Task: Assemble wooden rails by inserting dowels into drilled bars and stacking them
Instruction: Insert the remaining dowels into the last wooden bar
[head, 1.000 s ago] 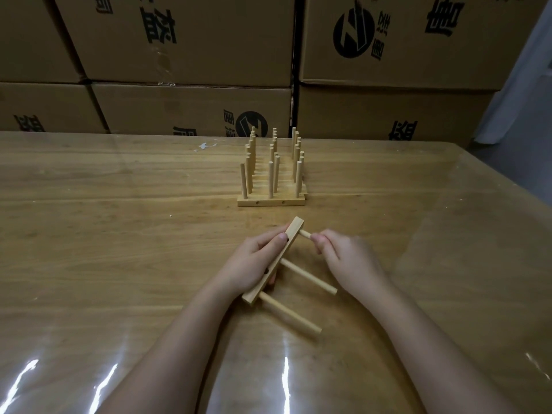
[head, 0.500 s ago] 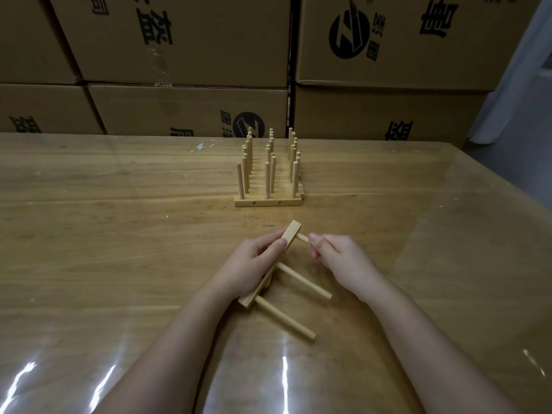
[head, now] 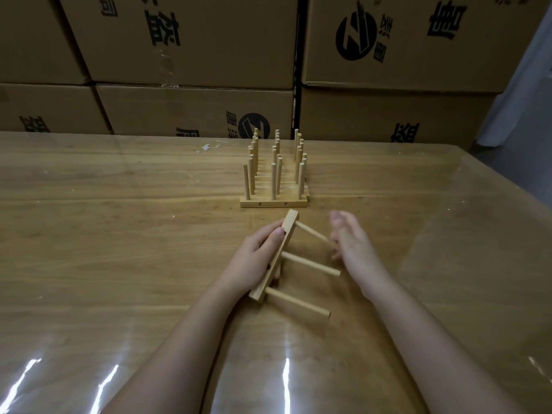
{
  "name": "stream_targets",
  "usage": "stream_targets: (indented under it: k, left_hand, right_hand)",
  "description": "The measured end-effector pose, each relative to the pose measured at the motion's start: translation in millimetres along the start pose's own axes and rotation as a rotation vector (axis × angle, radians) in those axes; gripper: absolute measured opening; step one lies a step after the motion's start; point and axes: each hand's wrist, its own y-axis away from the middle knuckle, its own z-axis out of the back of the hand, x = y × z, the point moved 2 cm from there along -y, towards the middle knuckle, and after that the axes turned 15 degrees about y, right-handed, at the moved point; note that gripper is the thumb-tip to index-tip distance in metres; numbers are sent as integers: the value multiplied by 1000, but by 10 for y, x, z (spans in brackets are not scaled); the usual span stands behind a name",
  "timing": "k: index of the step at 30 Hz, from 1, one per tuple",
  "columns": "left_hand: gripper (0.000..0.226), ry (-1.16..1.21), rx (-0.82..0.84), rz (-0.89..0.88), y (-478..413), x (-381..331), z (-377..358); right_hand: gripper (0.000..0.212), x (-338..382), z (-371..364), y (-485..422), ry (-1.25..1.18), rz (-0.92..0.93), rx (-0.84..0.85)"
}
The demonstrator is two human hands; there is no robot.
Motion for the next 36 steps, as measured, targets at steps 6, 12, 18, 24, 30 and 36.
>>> stream_targets:
  k: [6,12,18,24,30,36]
  left_hand:
    - [24,275,-175,-19,-37,-6,87]
    - [25,206,-37,38,5,-26,56]
    - [23,147,17,64,33,-64,18]
    - [30,54,50,86,45,-60,28]
    - [30,19,47,97,49,-38,2]
    - [34,-2,44,92,38,-19,10]
  right_hand:
    - [38,-40,102,44,107,129,-348]
    - [21,-9,-47,51,132,173,-16]
    - [19,-7,-25,54,312,237,62]
    - [21,-10,68,39,409,224,55]
    - [22,-11,89,55,493,230,34]
    - [22,1,67,83,497,237,24]
